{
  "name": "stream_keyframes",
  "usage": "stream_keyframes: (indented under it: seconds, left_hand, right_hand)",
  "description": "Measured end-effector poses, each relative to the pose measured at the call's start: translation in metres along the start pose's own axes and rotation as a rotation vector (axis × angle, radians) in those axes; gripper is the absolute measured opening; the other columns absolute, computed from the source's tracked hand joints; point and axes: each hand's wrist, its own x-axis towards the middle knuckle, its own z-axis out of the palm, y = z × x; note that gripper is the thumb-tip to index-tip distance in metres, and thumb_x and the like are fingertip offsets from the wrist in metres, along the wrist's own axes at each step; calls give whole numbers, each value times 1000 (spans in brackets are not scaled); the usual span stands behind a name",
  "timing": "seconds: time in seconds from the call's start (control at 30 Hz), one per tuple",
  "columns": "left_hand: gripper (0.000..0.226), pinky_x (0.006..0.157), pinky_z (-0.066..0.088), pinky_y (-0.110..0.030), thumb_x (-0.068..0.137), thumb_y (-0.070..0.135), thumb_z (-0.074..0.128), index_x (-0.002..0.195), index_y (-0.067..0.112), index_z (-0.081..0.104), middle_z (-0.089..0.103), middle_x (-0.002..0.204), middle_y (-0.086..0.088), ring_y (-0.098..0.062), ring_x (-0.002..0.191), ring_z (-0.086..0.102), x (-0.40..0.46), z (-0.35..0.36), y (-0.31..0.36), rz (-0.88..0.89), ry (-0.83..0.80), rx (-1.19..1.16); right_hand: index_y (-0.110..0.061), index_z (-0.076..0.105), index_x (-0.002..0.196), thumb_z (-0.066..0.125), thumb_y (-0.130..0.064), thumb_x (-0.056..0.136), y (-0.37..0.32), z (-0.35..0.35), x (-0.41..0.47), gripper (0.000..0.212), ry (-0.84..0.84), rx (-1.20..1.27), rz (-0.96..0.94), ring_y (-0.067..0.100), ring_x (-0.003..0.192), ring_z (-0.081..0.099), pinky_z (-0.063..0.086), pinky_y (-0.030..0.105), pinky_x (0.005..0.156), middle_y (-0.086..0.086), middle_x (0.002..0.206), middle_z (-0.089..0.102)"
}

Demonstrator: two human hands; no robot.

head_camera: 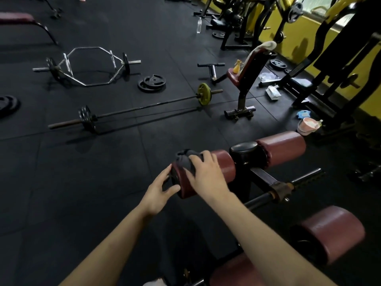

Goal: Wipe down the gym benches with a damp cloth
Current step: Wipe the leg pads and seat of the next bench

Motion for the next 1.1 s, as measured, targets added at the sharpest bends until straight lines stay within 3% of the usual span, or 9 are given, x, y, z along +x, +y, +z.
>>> stream_keyframes:
  seconds: [0.1, 0.2, 0.4, 0.53, 0.67, 0.83, 0.93, 1.03, 1.1]
  left_hand:
    - [80, 116, 37, -31, 92, 28, 76, 158, 42, 31, 42, 155, 22, 5, 139, 41, 2, -3, 2, -4, 7, 10]
    - [78, 112, 36, -23, 90, 32, 78, 156, 39, 36, 49, 145, 28, 13, 131, 45, 1, -12, 5, 21, -24, 49]
    - [40, 103, 47, -24, 89, 37, 76, 127, 34, 66, 63, 118, 24, 11, 113, 55, 42, -51, 3, 129, -56, 247]
    - [41, 95, 41, -14, 84, 35, 82, 119, 35, 63, 62, 116, 24, 19, 108, 50, 71, -64, 13, 180, -214, 264]
    - [40, 94, 43, -13, 84, 33, 83, 121, 33, 68, 64, 113, 23, 19, 105, 53, 87, -74, 17, 192, -332, 277]
    - [31, 102, 51, -31, 87, 34, 79, 117, 35, 70, 67, 111, 24, 5, 107, 61, 97, -81, 16, 209, -389, 240]
    - [26, 106, 48, -34, 97, 35, 67, 122, 41, 67, 62, 120, 27, 4, 116, 58, 98, -79, 18, 205, -430, 173]
    - [40, 107, 45, -31, 96, 47, 64, 135, 40, 62, 54, 127, 28, 4, 121, 54, 96, -72, 24, 207, -475, 185]
    - [54, 105, 45, -29, 91, 60, 64, 140, 39, 58, 49, 129, 28, 3, 121, 51, 97, -68, 28, 195, -502, 265]
  right_hand:
    - [-8, 70, 110, 75, -32, 87, 54, -10, 16, 34, 86, -86, 158, 47, 99, 56, 52, 55, 91, 24, 105, 58]
    - [-5, 68, 112, 74, -33, 91, 73, -15, 20, 35, 102, -78, 324, 50, 105, 54, 48, 55, 94, 26, 112, 57]
    - [-15, 73, 112, 55, -69, 94, 34, 14, 15, 60, 258, -187, 465, 44, 106, 55, 51, 53, 90, 20, 128, 61]
    - [-16, 68, 128, 50, -59, 98, 22, 19, 21, 55, 289, -172, 574, 42, 109, 54, 48, 53, 97, 16, 129, 61]
    - [-11, 48, 148, 66, -44, 95, -30, 35, -7, 65, 317, -47, 558, 31, 118, 52, 41, 44, 109, 8, 134, 57]
    - [-9, 60, 136, 69, -35, 95, -43, 42, -17, 49, 331, -29, 464, 26, 113, 55, 45, 41, 105, 4, 127, 60]
    - [-12, 62, 131, 66, -31, 98, 3, 27, 10, 38, 363, -84, 586, 32, 110, 54, 44, 42, 103, 7, 125, 60]
    - [-12, 61, 134, 68, -29, 98, 33, 18, 26, 41, 426, -78, 776, 33, 113, 54, 44, 44, 104, 8, 123, 60]
    - [-13, 61, 135, 69, -30, 98, 19, 24, 20, 42, 450, -41, 778, 28, 116, 55, 45, 40, 106, 6, 123, 61]
